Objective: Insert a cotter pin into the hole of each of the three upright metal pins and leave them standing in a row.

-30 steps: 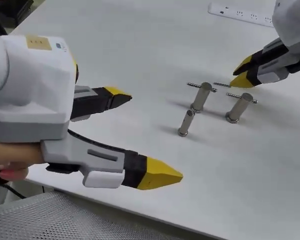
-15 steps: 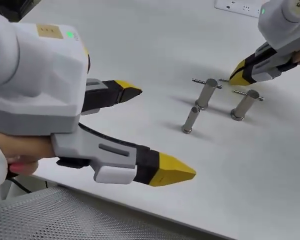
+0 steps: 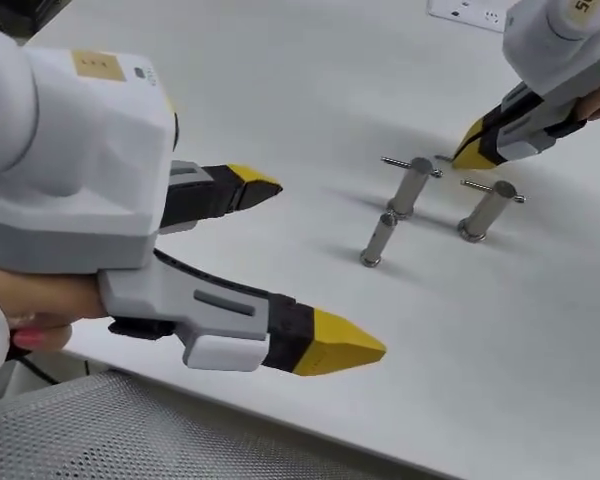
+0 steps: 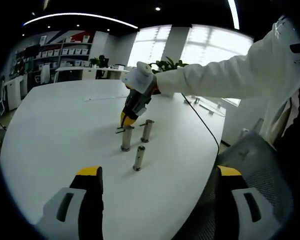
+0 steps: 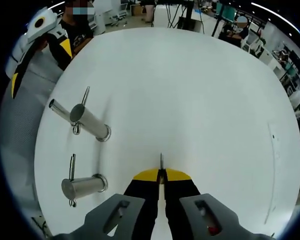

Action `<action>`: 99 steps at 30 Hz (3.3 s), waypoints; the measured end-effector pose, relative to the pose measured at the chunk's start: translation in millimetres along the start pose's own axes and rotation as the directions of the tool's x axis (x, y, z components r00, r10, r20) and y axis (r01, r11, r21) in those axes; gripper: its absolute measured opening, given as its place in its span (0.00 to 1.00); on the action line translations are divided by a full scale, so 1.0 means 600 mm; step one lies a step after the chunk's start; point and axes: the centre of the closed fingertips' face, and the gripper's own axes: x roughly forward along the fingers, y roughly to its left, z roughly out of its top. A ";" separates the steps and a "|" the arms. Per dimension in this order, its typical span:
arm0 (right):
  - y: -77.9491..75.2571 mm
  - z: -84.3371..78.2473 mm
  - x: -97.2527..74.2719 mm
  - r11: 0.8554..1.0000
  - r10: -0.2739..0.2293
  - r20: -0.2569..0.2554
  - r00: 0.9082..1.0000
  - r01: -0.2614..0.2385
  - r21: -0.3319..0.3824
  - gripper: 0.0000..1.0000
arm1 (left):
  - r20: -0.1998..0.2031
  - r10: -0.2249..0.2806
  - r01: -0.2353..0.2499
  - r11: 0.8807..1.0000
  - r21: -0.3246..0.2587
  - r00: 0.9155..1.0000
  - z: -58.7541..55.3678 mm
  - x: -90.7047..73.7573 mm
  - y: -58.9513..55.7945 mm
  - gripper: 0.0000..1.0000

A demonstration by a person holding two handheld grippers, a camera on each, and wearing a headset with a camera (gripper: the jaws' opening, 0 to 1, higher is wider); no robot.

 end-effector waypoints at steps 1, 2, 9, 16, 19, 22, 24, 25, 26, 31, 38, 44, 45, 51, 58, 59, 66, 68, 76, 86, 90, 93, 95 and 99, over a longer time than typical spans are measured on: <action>-0.001 0.001 0.001 1.000 0.005 -0.004 1.000 -0.005 0.002 0.00 | 0.002 0.003 -0.003 1.000 -0.002 1.000 -0.001 0.000 0.001 0.91; 0.000 0.000 0.001 1.000 0.006 -0.006 1.000 -0.006 0.005 0.00 | 0.004 0.003 -0.003 1.000 -0.003 1.000 0.000 0.000 0.002 0.91; 0.005 0.002 0.005 0.999 0.014 -0.067 0.998 -0.017 -0.048 0.00 | 0.000 0.005 -0.005 1.000 -0.007 1.000 -0.003 -0.001 0.001 0.91; 0.006 0.002 0.004 0.996 0.014 -0.148 0.989 -0.027 -0.086 0.00 | 0.031 0.006 -0.006 1.000 0.005 1.000 0.008 -0.001 -0.001 0.91; 0.003 0.003 0.008 0.992 0.024 -0.182 0.983 -0.046 -0.118 0.00 | 0.022 0.006 -0.006 1.000 0.010 1.000 0.005 -0.001 -0.002 0.91; 0.003 0.003 0.005 0.993 0.042 -0.202 0.978 -0.064 -0.101 0.00 | 0.029 0.006 -0.006 1.000 0.003 1.000 0.006 -0.002 -0.003 0.91; 0.002 0.002 0.005 0.993 0.057 -0.204 0.977 -0.076 -0.090 0.00 | 0.030 0.007 -0.007 1.000 0.002 1.000 0.006 -0.003 -0.003 0.90; 0.002 0.002 0.005 0.993 0.062 -0.203 0.977 -0.081 -0.083 0.00 | 0.031 0.006 -0.006 1.000 0.002 0.999 0.006 -0.003 -0.003 0.90; 0.004 0.001 0.004 0.993 0.067 -0.201 0.977 -0.085 -0.085 0.00 | 0.032 0.006 -0.006 1.000 0.001 0.999 0.007 -0.003 -0.003 0.90; 0.009 0.001 0.004 0.992 0.067 -0.198 0.978 -0.087 -0.092 0.00 | 0.033 0.008 -0.008 1.000 -0.002 0.999 0.007 -0.003 -0.001 0.90; 0.003 -0.001 0.005 0.995 0.061 -0.189 0.980 -0.075 -0.067 0.00 | 0.021 0.014 -0.013 1.000 -0.006 1.000 0.004 -0.004 0.002 0.90; 0.002 -0.001 0.003 0.995 0.039 -0.181 0.983 -0.055 -0.081 0.00 | 0.017 0.025 -0.025 1.000 -0.014 1.000 0.001 -0.006 0.006 0.89; 0.001 -0.001 0.003 0.996 0.036 -0.179 0.983 -0.051 -0.080 0.00 | 0.017 0.027 -0.027 1.000 -0.014 0.999 0.002 -0.007 0.007 0.89; -0.005 -0.005 0.000 0.996 0.010 -0.172 0.985 -0.026 -0.090 0.00 | 0.013 0.044 -0.044 0.999 -0.012 0.999 0.007 -0.009 0.007 0.88; -0.007 -0.001 -0.032 0.997 -0.047 -0.096 0.994 0.040 -0.073 0.00 | 0.025 0.070 -0.070 0.997 -0.023 0.997 0.016 -0.014 0.011 0.86; -0.006 0.001 -0.037 0.996 -0.053 -0.082 0.995 0.047 -0.073 0.00 | 0.025 0.073 -0.072 0.997 -0.023 0.997 0.017 -0.014 0.012 0.85; 0.007 0.016 -0.089 0.988 -0.134 0.039 0.990 0.137 -0.076 0.00 | 0.042 0.085 -0.084 0.996 -0.027 0.996 0.028 -0.016 0.014 0.82; 0.014 0.019 -0.105 0.985 -0.154 0.077 0.985 0.159 -0.067 0.00 | 0.045 0.085 -0.084 0.996 -0.029 0.995 0.031 -0.016 0.015 0.81; 0.061 0.030 -0.155 0.969 -0.235 0.199 0.951 0.244 -0.021 0.00 | 0.083 0.080 -0.078 0.996 -0.036 0.993 0.055 -0.011 0.018 0.75; 0.117 0.056 -0.193 0.946 -0.310 0.333 0.890 0.325 0.011 0.00 | 0.108 0.066 -0.063 0.997 -0.035 0.992 0.085 0.008 0.025 0.65; 0.136 0.066 -0.199 0.942 -0.320 0.368 0.873 0.334 0.028 0.00 | 0.123 0.058 -0.053 0.998 -0.042 0.991 0.097 0.014 0.023 0.60; 0.152 0.075 -0.200 0.939 -0.326 0.388 0.862 0.343 0.027 0.00 | 0.126 0.050 -0.045 0.998 -0.047 0.991 0.104 0.020 0.023 0.57; 0.163 0.081 -0.198 0.939 -0.323 0.400 0.858 0.342 0.025 0.00 | 0.130 0.040 -0.033 0.998 -0.058 0.991 0.108 0.024 0.022 0.53; 0.182 0.095 -0.192 0.937 -0.319 0.423 0.848 0.349 0.007 0.00 | 0.139 0.025 -0.014 0.997 -0.082 0.990 0.116 0.033 0.019 0.48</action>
